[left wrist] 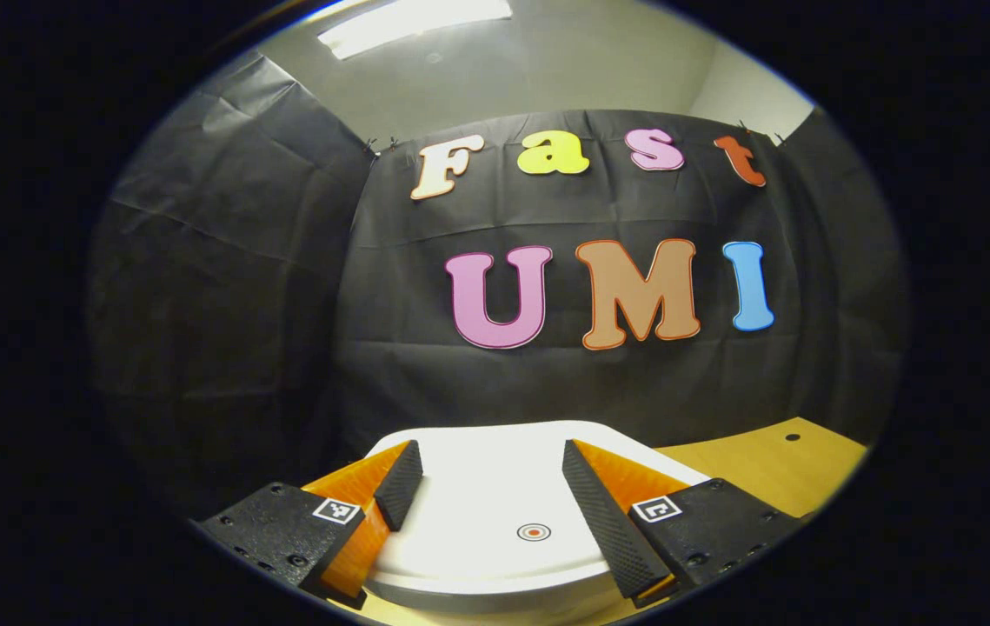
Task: Press the lid of the desktop garbage bin to open it, pick up the crumpled paper on the desktop and throw it into the bin, then pick up the pop can on the desktop and drop it into the bin, and finally close the garbage bin lid.
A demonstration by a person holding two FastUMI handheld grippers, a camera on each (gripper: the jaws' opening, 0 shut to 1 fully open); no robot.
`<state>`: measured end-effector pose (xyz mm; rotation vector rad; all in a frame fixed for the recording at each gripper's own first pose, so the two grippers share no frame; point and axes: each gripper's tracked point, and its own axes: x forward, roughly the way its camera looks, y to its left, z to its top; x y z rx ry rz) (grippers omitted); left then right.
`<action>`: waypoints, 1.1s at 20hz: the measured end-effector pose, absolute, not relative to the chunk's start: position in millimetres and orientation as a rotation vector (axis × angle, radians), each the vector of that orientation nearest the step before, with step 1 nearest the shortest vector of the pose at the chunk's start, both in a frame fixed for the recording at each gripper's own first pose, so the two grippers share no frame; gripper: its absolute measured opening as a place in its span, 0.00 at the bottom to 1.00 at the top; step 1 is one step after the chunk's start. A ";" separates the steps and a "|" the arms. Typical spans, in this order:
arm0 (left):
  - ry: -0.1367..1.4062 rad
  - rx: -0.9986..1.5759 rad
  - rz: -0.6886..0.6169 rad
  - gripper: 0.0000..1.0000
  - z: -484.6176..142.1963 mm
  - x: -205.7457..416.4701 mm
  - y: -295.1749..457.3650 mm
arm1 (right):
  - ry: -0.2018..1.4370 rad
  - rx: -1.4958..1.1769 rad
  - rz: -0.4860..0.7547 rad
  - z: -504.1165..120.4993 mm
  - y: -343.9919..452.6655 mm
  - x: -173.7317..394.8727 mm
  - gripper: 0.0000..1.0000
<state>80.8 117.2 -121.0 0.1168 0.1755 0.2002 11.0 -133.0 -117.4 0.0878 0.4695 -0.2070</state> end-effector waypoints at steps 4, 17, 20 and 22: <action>0.251 0.110 0.201 0.98 -127.7 80.9 119.5 | 0.475 0.095 -0.203 -121.1 -131.5 9.2 0.96; 0.282 0.144 0.204 0.96 -121.2 80.7 121.1 | 0.432 0.120 -0.207 -106.0 -136.9 0.6 0.96; 0.271 0.082 0.207 0.99 -115.4 79.9 120.7 | 0.432 0.112 -0.211 -105.9 -135.2 -1.2 0.96; 0.231 0.054 0.216 0.96 -98.7 80.0 123.1 | 0.430 0.103 -0.206 -105.7 -129.9 -0.8 0.94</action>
